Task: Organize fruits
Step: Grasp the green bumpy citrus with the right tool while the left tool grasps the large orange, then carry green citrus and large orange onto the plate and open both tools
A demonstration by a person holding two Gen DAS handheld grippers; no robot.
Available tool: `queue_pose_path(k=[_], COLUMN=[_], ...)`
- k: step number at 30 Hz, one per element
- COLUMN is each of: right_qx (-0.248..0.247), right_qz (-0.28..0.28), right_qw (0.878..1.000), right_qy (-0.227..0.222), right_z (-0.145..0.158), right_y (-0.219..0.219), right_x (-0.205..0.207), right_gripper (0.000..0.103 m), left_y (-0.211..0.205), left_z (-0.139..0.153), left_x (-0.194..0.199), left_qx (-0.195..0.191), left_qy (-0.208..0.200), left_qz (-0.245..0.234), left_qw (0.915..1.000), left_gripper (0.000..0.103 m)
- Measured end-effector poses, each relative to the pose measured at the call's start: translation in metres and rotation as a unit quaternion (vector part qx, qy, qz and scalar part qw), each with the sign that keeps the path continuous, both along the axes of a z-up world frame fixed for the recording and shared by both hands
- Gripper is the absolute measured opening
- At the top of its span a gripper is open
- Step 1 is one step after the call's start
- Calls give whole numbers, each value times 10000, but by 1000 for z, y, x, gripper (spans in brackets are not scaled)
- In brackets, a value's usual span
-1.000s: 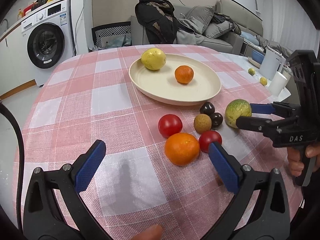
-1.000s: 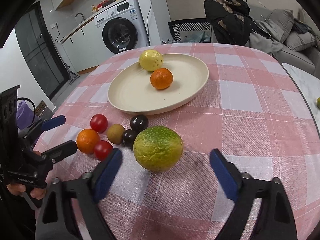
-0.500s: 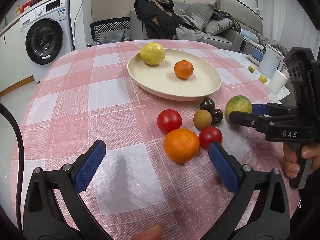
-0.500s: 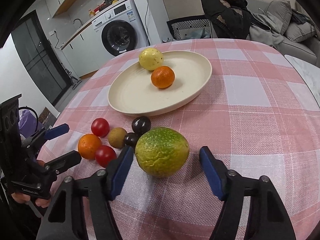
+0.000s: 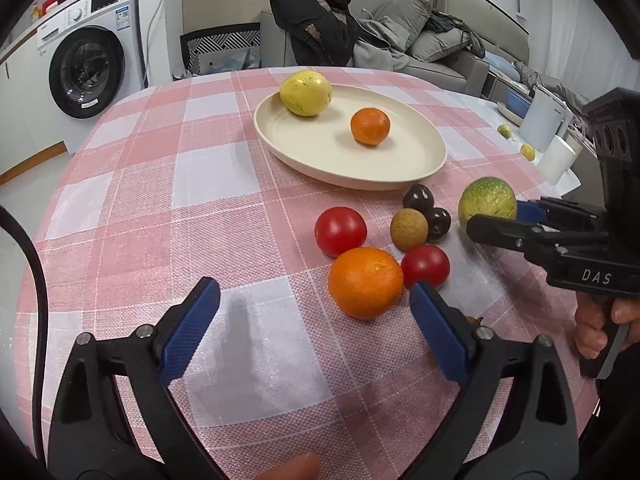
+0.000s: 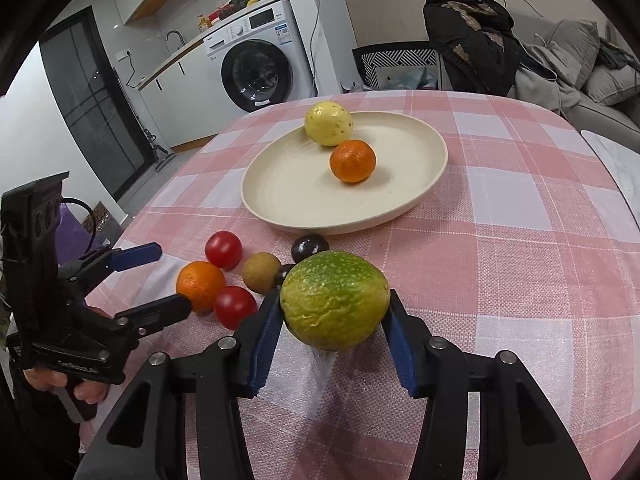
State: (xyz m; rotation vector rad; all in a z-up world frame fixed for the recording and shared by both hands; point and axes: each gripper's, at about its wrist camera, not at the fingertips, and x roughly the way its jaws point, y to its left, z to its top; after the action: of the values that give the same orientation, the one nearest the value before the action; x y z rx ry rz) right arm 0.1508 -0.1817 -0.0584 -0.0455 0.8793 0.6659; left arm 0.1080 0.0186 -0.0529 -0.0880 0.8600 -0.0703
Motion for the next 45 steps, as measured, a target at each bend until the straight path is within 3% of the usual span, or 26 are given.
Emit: queue_pose_path(k=[8, 11, 21, 32, 45], right_qx=[1, 8, 37, 148, 179], right_qz=[-2, -15, -47, -74, -93], right_qw=[10000, 10000, 10000, 9996, 9985], right_qy=[-6, -9, -55, -249, -513], right_z=[1, 2, 4, 16, 37], right_y=[0, 0, -2, -5, -6], right_x=[-2, -2, -2, -2, 9], right_gripper=[51, 51, 51, 51, 51], left_y=[-12, -16, -16, -9, -2], left_z=[-7, -6, 2, 22, 56], left_x=[5, 4, -4, -6, 16], left_qx=[-189, -276, -341, -412, -349], left_qy=[167, 163, -62, -466, -1046], left_qz=[-407, -587, -692, -502, -229], left_qw=[9989, 9978, 9970, 9968, 9936], left_gripper=[57, 37, 36, 36, 36])
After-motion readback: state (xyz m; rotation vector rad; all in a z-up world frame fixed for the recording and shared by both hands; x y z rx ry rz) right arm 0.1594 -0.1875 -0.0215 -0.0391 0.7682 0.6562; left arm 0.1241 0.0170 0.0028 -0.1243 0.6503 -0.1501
